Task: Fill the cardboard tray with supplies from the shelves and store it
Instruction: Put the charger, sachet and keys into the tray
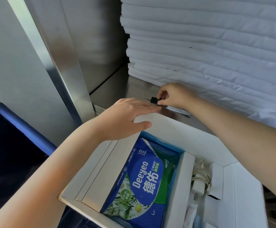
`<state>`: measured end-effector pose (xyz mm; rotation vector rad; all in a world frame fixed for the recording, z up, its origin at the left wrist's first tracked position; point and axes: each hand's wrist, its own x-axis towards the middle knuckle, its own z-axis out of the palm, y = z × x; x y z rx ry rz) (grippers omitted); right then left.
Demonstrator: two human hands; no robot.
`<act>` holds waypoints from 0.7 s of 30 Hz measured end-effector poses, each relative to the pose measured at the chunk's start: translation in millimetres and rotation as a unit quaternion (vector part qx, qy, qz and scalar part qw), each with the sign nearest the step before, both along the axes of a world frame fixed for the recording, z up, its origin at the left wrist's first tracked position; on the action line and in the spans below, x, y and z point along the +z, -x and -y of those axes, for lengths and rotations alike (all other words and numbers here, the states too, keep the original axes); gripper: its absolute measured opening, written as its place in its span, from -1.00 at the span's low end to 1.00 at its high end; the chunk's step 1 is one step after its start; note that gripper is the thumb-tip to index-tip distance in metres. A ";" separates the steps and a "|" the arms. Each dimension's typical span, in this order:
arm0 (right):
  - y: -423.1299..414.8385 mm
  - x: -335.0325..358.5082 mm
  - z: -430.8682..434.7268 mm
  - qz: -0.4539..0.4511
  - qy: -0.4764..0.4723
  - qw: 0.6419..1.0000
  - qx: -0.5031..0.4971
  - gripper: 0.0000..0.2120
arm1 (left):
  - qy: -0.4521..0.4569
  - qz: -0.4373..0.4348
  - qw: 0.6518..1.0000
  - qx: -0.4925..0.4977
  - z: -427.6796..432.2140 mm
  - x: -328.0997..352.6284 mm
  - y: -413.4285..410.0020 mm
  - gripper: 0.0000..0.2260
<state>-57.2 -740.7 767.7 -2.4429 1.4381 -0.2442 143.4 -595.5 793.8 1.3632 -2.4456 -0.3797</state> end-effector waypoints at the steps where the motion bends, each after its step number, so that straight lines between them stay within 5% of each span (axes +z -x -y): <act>1: -0.2 -2.3 0.7 -0.003 0.004 1.000 0.001 -0.89 | -0.002 0.001 1.000 0.000 0.7 0.1 0.2 -0.56; 21: 6.4 9.6 -4.4 0.046 0.066 0.997 -0.009 -0.97 | -0.011 0.014 1.000 -0.001 2.0 0.7 -0.4 -0.55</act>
